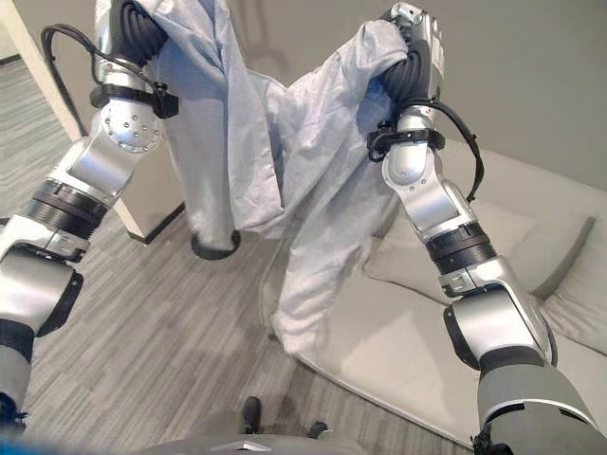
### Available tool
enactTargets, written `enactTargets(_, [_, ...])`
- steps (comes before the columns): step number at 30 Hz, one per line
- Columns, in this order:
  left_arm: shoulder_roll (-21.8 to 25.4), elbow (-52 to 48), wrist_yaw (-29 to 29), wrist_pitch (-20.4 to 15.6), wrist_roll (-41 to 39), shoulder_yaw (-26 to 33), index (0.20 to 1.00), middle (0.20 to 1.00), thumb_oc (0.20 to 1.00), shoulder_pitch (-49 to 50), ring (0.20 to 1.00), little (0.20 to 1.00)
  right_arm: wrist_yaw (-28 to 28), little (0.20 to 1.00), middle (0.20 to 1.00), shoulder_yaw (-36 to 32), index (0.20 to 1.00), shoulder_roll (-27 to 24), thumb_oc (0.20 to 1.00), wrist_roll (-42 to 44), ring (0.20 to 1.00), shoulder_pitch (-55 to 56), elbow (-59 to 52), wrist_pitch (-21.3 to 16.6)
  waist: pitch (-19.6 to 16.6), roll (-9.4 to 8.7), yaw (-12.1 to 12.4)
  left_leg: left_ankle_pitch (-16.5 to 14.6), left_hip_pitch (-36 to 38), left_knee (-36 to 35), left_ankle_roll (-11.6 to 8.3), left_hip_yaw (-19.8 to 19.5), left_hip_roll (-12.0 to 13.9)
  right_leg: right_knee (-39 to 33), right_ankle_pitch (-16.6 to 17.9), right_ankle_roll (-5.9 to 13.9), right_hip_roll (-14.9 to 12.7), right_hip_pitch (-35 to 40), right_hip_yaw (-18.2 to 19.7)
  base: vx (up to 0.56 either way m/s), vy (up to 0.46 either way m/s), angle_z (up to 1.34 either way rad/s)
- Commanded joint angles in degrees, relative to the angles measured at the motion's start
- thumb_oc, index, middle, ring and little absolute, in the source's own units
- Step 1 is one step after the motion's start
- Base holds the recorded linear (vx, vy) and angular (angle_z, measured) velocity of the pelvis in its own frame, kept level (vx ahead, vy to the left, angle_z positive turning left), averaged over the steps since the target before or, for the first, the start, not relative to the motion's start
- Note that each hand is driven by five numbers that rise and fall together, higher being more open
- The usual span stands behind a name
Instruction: Hang the clothes on the sofa on the clothes rack.
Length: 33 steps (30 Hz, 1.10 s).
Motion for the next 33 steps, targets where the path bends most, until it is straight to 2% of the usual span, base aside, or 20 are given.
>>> enactTargets(1, [0.61,2.21,0.74,-2.04,0.48,1.47,0.2,0.2,0.2,-3.25,0.2,0.2,-1.23,0.2,0.2,-1.93,0.2,-1.79,0.2,0.78,0.2,-1.47,-1.09,-1.88,-4.33,-0.36,1.87,2.73,-4.97,-6.71,-1.85,-1.37,3.63,-9.63,6.36,4.89,3.11,1.57,-3.94,-0.01,0.193,-0.11])
enactTargets(2, [0.64,2.44,1.06,-2.0,0.19,1.61,0.2,0.2,0.2,-3.5,0.2,0.2,-1.55,0.2,0.2,-2.29,0.2,-2.25,0.2,0.96,0.2,-1.21,-1.2,-1.85,-4.03,-0.76,1.45,3.27,-6.41,-7.64,-2.67,-1.63,6.5,-9.54,5.93,5.51,1.95,1.13,-3.99,0.0,0.274,-0.14])
enactTargets(5, [0.09,2.52,1.74,-1.94,0.01,1.79,0.2,0.2,0.2,-3.1,0.2,0.2,-2.53,0.2,0.2,-3.71,0.2,-3.13,0.2,0.96,0.2,0.22,-2.11,-1.61,-3.9,-0.68,0.67,4.19,-7.24,-10.76,-3.53,-1.36,11.37,-8.8,4.02,6.19,0.79,1.41,-4.08,0.07,0.27,-0.07])
enactTargets(6, [-0.23,2.45,1.77,-1.85,-0.02,1.95,0.2,0.2,0.2,-2.65,0.2,0.2,-2.8,0.2,0.2,-4.61,0.2,-3.47,0.2,0.95,0.2,1.22,-2.62,-1.55,-3.96,-0.31,0.45,4.22,-7.1,-11.5,-3.63,-1.03,12.28,-8.61,3.3,6.24,0.47,1.88,-4.08,0.13,0.321,0.16])
enactTargets(8, [-1.38,2.23,1.39,-1.9,-0.01,2.1,0.2,0.2,0.2,-2.09,0.2,0.2,-2.87,0.2,0.2,-5.56,0.2,-3.95,0.2,0.17,0.2,2.96,-2.95,-1.3,-4.91,1.51,0.43,5.88,-3.81,-13.59,-5.58,-0.88,14.74,-8.2,3.42,6.71,-0.14,2.5,-3.94,0.12,0.33,-0.04])
enactTargets(9, [-1.5,2.21,1.39,-1.88,0.02,2.12,0.2,0.2,0.2,-2.03,0.2,0.2,-2.86,0.2,0.2,-5.62,0.2,-4.03,0.2,0.14,0.2,3.14,-3.03,-1.29,-4.85,1.67,0.46,5.87,-3.69,-13.63,-5.71,-1.01,14.89,-8.19,3.41,6.66,0.04,2.65,-4.03,0.08,0.332,-0.1])
enactTargets(11, [-2.19,2.39,1.06,-1.94,0.11,1.3,0.2,0.2,0.2,-3.15,0.2,0.2,-3.32,0.2,0.2,-6.64,0.2,-3.53,0.2,-0.31,0.2,3.01,-3.64,-0.88,-5.0,2.76,0.19,6.84,-2.46,-13.0,-6.7,-2.05,12.64,-8.55,6.1,7.33,-3.84,1.99,-4.12,0.06,0.449,0.15])
enactTargets(13, [-2.21,2.12,0.98,-2.01,0.29,1.2,0.2,0.2,0.2,-3.5,0.2,0.2,-3.33,0.2,0.2,-7.13,0.2,-2.82,0.2,-0.63,0.2,3.71,-3.93,-0.77,-5.06,2.6,0.05,6.39,-2.12,-12.39,-6.37,-1.94,11.66,-9.03,7.35,7.33,-5.19,1.8,-4.04,0.05,0.319,0.16])
enactTargets(14, [-2.27,1.98,0.73,-1.97,0.49,0.82,0.2,0.2,0.2,-3.98,0.2,0.2,-3.0,0.2,0.2,-7.13,0.2,-2.34,0.2,-0.92,0.2,3.76,-4.01,-0.49,-5.03,2.35,0.05,5.98,-1.73,-11.91,-6.0,-1.78,10.86,-9.03,8.15,7.33,-6.12,1.47,-4.03,0.09,0.442,0.19])
enactTargets(15, [-1.32,1.21,0.45,-1.87,0.97,0.54,0.2,0.2,0.2,-3.83,0.2,0.2,-3.07,0.2,0.2,-7.63,0.2,-1.09,0.2,-1.17,0.2,3.91,-4.52,-0.13,-4.97,1.51,0.24,4.54,-0.91,-10.98,-4.69,-1.03,9.06,-8.51,9.49,7.33,-8.02,0.5,-3.79,0.07,0.311,0.13])
enactTargets(20, [0.35,-0.47,0.62,-1.22,1.6,1.18,0.2,0.2,0.2,-3.19,0.2,0.2,-2.4,0.2,0.2,-7.68,0.2,0.71,0.2,-1.35,0.2,3.91,-5.05,0.47,-5.13,0.54,0.99,2.59,0.89,-10.37,-2.29,0.5,6.99,-4.95,9.92,7.33,-10.45,-0.79,-4.24,0.07,0.246,-0.09])
enactTargets(22, [-0.42,-0.92,0.53,-1.05,1.7,1.49,0.2,0.2,0.2,-2.11,0.2,0.2,-2.25,0.2,0.2,-8.58,0.2,0.85,0.2,-1.35,0.2,5.64,-6.17,0.41,-5.17,-0.07,0.53,2.42,1.35,-10.74,-1.6,0.14,5.94,-2.6,8.98,6.96,-9.13,-1.11,-1.73,0.13,0.167,-0.1])
enactTargets(23, [-0.8,-0.77,0.08,-1.29,1.86,1.19,0.2,0.2,0.2,-1.59,0.2,0.2,-2.05,0.2,0.2,-8.59,0.2,-0.16,0.2,-1.24,0.2,5.62,-5.33,0.46,-5.58,-0.31,0.56,2.48,2.07,-11.35,-1.45,-0.01,5.31,-2.89,8.36,6.78,-6.95,-1.18,-0.51,0.17,0.129,0.15])
enactTargets(25, [-0.92,-0.32,-0.2,-1.29,1.77,1.1,0.2,0.2,0.2,-1.58,0.2,0.2,-2.05,0.2,0.2,-8.28,0.2,-0.58,0.2,-0.98,0.2,5.18,-4.57,0.33,-5.76,-0.23,0.58,2.68,2.69,-12.09,-1.55,0.12,5.26,-3.33,8.33,6.63,-5.94,-1.29,-0.49,0.1,0.067,0.24])
enactTargets(26, [-1.21,-0.07,-0.48,-1.04,1.81,0.74,0.2,0.2,0.2,-1.45,0.2,0.2,-2.08,0.2,0.2,-7.9,0.2,-0.9,0.2,-0.1,0.2,4.66,-3.86,0.14,-5.53,0.02,0.19,3.05,3.81,-13.37,-1.37,-0.22,4.47,-3.76,8.31,6.08,-2.71,-3.77,0.15,0.06,0.038,0.35])
enactTargets(27, [-1.22,-0.05,-0.48,-1.04,1.8,0.77,0.2,0.2,0.2,-1.48,0.2,0.2,-2.08,0.2,0.2,-7.84,0.2,-0.93,0.2,-0.06,0.2,4.58,-3.79,0.1,-5.54,0.13,0.17,3.04,3.85,-13.5,-1.42,-0.26,4.58,-3.66,8.23,6.04,-2.61,-3.82,0.12,0.05,0.068,0.3])
enactTargets(28, [-1.58,0.28,-0.49,-0.83,1.95,0.49,0.2,0.2,0.2,-1.8,0.2,0.2,-2.29,0.2,0.2,-7.62,0.2,-1.38,0.2,0.2,0.2,3.94,-3.56,-0.17,-4.88,0.11,-0.4,3.14,4.24,-13.72,-1.29,-0.35,3.76,-4.09,8.66,5.83,-0.79,-5.41,0.5,0.0,0.023,0.38])
enactTargets(29, [-1.61,0.39,-0.47,-0.85,1.95,0.5,0.2,0.2,0.2,-1.96,0.2,0.2,-2.31,0.2,0.2,-7.54,0.2,-1.44,0.2,0.26,0.2,3.72,-3.39,-0.25,-4.76,0.24,-0.46,3.01,4.27,-13.68,-1.33,-0.45,3.86,-4.04,8.58,5.79,-0.69,-5.35,0.4,0.0,0.041,0.4])
enactTargets(30, [-2.61,0.58,-0.36,-0.96,1.83,0.24,0.2,0.2,0.2,-1.33,0.2,0.2,-2.54,0.2,0.2,-7.67,0.2,-3.03,0.2,0.34,0.2,3.28,-2.35,-0.08,-4.05,0.04,-1.13,3.08,4.23,-13.5,-1.12,-1.29,2.77,-6.33,8.1,6.06,0.68,-4.48,1.32,0.04,-0.003,0.39])
enactTargets(33, [-2.77,1.61,-0.75,-0.96,2.23,-0.37,0.2,0.2,0.2,-2.24,0.2,0.2,-2.19,0.2,0.2,-5.65,0.2,-3.23,0.2,0.52,0.2,0.68,-1.47,-0.32,-4.34,0.01,-1.55,2.65,5.69,-13.86,-1.54,-1.07,3.13,-9.36,9.92,6.24,1.31,-3.11,1.81,0.07,-0.054,0.25])
